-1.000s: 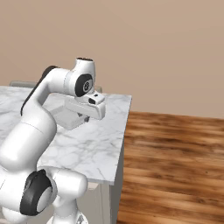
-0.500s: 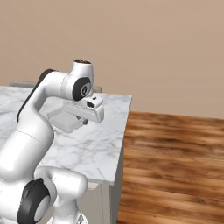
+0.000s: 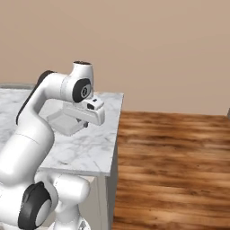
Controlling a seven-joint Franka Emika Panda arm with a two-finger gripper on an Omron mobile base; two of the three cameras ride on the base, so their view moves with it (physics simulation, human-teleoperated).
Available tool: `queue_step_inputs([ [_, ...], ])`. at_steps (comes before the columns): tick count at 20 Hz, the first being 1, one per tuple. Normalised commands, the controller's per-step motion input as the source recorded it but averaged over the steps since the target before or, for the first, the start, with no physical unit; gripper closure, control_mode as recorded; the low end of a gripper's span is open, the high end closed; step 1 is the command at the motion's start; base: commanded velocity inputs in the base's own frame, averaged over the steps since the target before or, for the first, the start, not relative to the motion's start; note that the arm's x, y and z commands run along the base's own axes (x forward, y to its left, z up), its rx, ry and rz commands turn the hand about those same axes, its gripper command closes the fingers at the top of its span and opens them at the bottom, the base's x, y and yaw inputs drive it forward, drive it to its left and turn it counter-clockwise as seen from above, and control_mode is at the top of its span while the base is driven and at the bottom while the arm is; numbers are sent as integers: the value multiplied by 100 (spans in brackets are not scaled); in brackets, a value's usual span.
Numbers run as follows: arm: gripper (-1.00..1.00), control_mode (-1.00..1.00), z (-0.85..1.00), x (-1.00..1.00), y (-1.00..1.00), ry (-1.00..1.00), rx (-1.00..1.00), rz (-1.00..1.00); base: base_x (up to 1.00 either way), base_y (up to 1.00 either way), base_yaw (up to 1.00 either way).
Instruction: Pick the bowl and tupperware and place them in the sink. Then turn on the water.
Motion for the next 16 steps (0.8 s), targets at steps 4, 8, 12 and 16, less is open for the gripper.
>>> queue_step_inputs([
  [4, 100, 100, 0, 0, 0, 0, 0, 0, -43, -53, -44],
  [8, 100, 100, 0, 0, 0, 0, 0, 0, -43, -55, -53],
  [12, 100, 100, 0, 0, 0, 0, 0, 0, -36, -51, -58],
  [16, 100, 100, 0, 0, 0, 0, 0, 0, -27, -46, -59],
])
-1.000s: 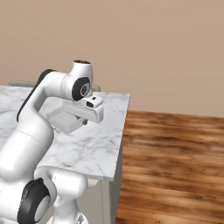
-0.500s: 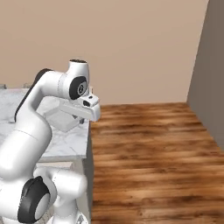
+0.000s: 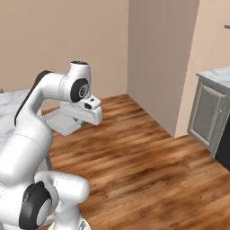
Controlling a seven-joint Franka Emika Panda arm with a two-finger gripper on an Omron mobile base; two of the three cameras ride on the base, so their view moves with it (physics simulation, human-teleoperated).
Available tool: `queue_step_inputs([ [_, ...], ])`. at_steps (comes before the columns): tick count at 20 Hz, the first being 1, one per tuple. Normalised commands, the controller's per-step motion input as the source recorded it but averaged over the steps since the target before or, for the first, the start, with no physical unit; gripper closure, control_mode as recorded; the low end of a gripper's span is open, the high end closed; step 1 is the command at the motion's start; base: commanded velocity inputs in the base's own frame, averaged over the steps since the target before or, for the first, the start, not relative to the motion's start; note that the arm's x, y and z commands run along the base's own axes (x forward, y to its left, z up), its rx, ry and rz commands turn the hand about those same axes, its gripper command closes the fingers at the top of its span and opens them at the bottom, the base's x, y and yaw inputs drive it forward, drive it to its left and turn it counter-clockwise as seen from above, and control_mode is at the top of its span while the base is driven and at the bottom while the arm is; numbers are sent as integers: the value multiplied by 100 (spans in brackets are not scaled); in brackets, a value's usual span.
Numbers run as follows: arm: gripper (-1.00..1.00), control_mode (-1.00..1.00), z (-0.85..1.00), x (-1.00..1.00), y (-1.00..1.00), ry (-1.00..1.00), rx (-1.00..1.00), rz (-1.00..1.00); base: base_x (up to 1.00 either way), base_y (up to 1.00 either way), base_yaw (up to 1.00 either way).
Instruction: Pick the bowl and tupperware and place them in the sink. Then turn on the water.
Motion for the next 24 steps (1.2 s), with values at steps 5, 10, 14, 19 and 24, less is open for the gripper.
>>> queue_step_inputs([
  [5, 100, 100, 0, 0, 0, 0, 0, 0, -15, -37, -61],
  [10, 100, 100, 0, 0, 0, 0, 0, 0, 0, -32, -55],
  [14, 100, 100, 0, 0, 0, 0, 0, 0, 2, -21, -38],
  [19, 100, 100, 0, 0, 0, 0, 0, 0, 16, -16, -30],
  [24, 100, 100, 0, 0, 0, 0, 0, 0, 19, -24, -22],
])
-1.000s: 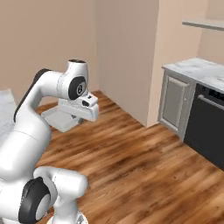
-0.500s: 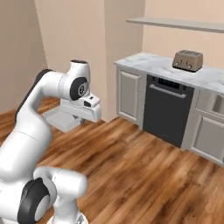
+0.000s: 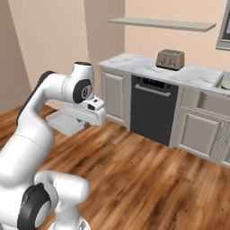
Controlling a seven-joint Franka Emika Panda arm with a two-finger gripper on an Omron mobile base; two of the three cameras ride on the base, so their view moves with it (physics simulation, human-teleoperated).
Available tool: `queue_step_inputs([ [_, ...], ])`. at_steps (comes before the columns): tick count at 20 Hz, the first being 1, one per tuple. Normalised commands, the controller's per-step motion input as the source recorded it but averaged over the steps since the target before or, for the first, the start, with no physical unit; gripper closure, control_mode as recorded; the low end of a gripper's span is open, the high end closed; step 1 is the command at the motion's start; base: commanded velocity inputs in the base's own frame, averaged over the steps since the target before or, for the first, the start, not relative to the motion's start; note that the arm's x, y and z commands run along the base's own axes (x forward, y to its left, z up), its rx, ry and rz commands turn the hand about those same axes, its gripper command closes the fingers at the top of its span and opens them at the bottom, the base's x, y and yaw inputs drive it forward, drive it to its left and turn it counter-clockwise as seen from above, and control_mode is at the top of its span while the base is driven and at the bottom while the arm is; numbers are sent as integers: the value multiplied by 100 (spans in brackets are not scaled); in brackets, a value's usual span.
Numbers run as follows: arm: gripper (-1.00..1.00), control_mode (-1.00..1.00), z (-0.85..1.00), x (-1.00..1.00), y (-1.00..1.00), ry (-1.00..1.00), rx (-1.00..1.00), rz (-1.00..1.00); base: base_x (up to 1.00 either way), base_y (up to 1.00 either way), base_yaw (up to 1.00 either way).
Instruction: Pick the bowl and tupperware and place them in the sink. Then turn on the water.
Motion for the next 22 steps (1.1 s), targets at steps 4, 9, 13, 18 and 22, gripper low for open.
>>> queue_step_inputs([
  [4, 100, 100, 0, 0, 0, 0, 0, 0, 41, -30, -23],
  [9, 100, 100, 0, 0, 0, 0, 0, 0, 32, -48, -19],
  [13, 100, 100, 0, 0, 0, 0, 0, 0, 28, -58, -16],
  [18, 100, 100, 0, 0, 0, 0, 0, 0, 35, -62, -15],
  [22, 100, 100, 0, 0, 0, 0, 0, 0, 36, -49, -20],
])
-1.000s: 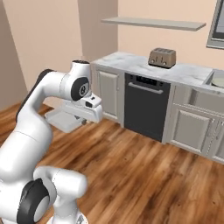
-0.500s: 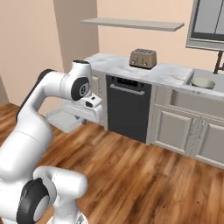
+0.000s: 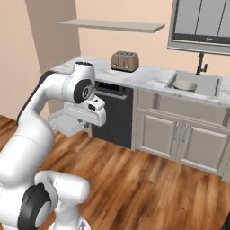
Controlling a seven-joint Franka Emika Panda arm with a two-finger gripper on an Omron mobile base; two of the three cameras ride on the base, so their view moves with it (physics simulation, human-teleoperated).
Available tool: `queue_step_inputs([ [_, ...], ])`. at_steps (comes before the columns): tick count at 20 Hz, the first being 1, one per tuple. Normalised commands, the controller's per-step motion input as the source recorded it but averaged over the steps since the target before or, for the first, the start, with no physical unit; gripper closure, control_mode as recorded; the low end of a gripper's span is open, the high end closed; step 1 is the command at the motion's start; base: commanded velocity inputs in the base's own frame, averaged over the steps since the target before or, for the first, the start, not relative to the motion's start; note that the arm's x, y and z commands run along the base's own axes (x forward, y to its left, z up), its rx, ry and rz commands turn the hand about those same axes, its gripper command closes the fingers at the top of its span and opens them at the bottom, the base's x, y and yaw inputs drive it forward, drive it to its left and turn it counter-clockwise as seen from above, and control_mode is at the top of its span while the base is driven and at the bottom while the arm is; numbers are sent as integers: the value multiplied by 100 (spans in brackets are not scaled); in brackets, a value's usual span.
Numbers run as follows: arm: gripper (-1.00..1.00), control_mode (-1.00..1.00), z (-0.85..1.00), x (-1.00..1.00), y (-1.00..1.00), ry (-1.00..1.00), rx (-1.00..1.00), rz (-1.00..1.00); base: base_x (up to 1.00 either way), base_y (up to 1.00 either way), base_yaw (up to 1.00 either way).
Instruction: Pick the bowl and tupperware and place them in the sink. Then turn on the water.
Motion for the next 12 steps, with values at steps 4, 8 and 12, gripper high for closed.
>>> queue_step_inputs([
  [4, 100, 100, 0, 0, 0, 0, 0, 0, 50, -39, -22],
  [8, 100, 100, 0, 0, 0, 0, 0, 0, 56, -33, -22],
  [12, 100, 100, 0, 0, 0, 0, 0, 0, 61, -33, -22],
])
